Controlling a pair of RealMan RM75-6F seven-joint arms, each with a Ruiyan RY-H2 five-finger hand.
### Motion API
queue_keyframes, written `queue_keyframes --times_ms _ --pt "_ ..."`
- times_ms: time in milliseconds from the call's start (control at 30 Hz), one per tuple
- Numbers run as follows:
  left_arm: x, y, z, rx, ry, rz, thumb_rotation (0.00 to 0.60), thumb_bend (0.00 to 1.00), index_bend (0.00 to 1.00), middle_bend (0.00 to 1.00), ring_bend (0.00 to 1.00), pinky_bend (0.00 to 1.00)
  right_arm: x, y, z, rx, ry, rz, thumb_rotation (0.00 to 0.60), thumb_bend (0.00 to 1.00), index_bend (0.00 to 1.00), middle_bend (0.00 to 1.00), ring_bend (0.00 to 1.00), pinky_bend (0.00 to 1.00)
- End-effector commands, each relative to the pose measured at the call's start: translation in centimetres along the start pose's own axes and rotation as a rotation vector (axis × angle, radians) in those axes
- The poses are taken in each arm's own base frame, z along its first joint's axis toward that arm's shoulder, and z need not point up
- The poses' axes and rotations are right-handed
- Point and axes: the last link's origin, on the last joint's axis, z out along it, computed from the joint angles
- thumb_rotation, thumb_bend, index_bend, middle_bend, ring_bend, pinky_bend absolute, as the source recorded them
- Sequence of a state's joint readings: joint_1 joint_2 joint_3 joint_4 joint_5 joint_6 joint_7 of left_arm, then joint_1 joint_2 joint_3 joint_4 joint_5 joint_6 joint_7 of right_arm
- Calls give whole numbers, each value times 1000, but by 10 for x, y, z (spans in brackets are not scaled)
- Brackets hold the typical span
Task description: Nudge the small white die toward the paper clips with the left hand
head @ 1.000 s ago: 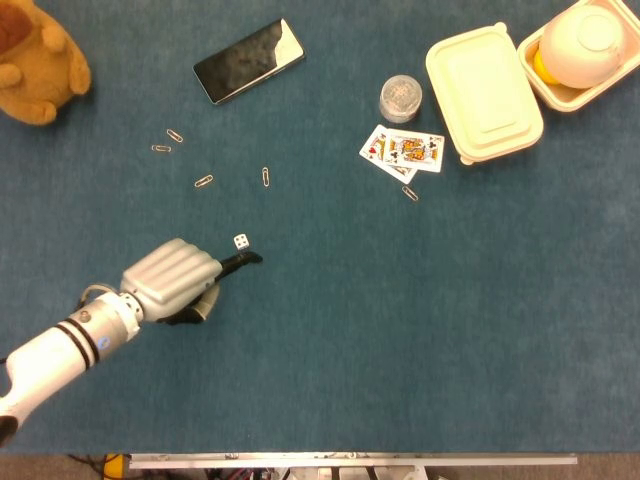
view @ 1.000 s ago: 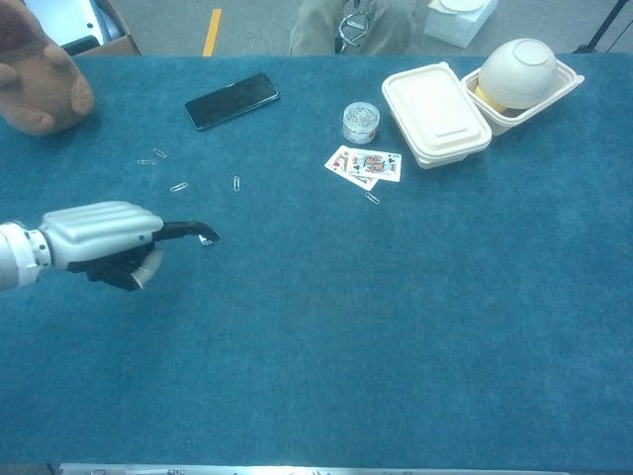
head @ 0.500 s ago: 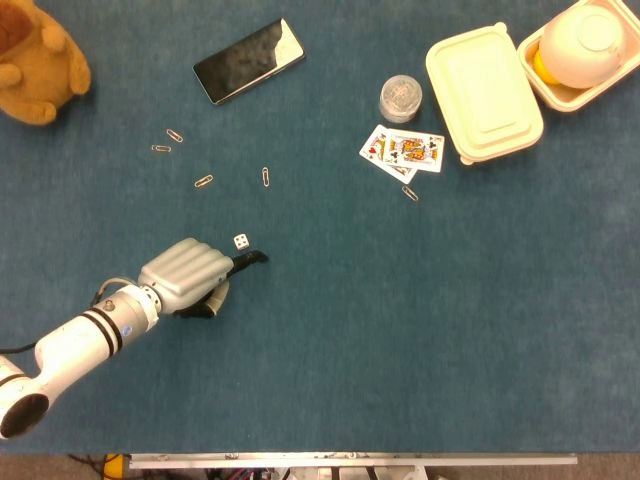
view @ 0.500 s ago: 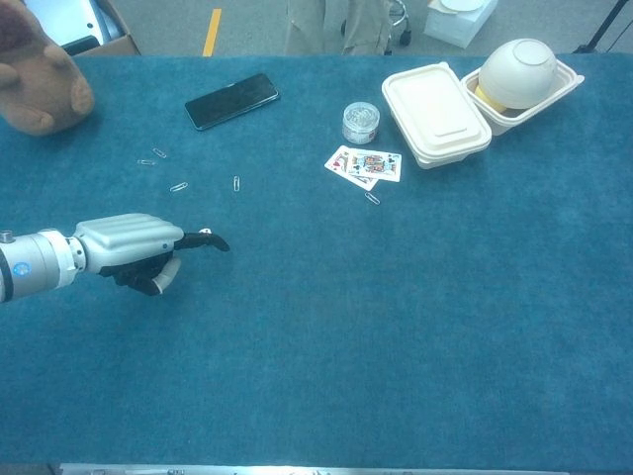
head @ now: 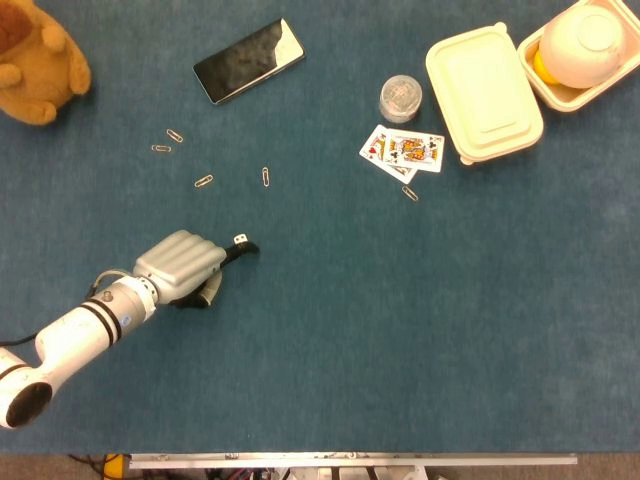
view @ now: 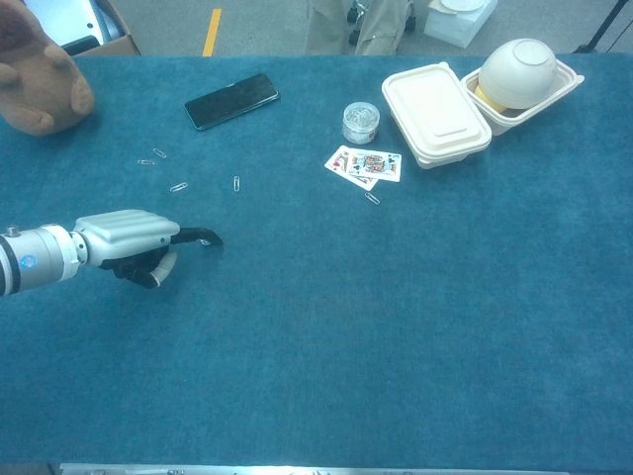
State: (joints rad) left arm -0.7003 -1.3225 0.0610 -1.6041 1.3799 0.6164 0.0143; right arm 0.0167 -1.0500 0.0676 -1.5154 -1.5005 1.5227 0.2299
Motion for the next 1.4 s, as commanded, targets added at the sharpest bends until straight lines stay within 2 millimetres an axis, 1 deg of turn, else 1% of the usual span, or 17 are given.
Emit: queue_keyframes --times_ms 33,333,433,633,1033,1167,1400 --pt "0 -1 -2 5 -3 6 599 913 80 1000 1000 967 0 0 0 0 -1 -1 600 85 297 295 160 250" --pt "4 -9 -9 26 -8 28 600 913 80 1000 1000 966 0 -3 -1 5 1 -1 600 85 297 295 160 250" --pt "5 -10 -9 30 -10 31 599 912 80 1000 1000 966 0 -3 -1 4 1 -2 600 85 297 295 160 250" --pt "12 -13 -8 39 12 51 600 912 80 1000 1000 966 1 -4 -3 1 6 -4 600 85 297 295 160 250" --pt "18 -12 -14 38 19 64 599 912 80 1000 1000 967 0 -5 -2 4 6 -3 600 85 296 295 160 250" --pt "15 -10 -12 35 14 54 599 913 80 1000 1000 966 1 -4 -3 1 5 -3 600 85 296 295 160 250" --pt "10 -7 -2 28 8 29 600 912 80 1000 1000 967 2 -3 -4 -4 11 -3 600 85 297 295 160 249"
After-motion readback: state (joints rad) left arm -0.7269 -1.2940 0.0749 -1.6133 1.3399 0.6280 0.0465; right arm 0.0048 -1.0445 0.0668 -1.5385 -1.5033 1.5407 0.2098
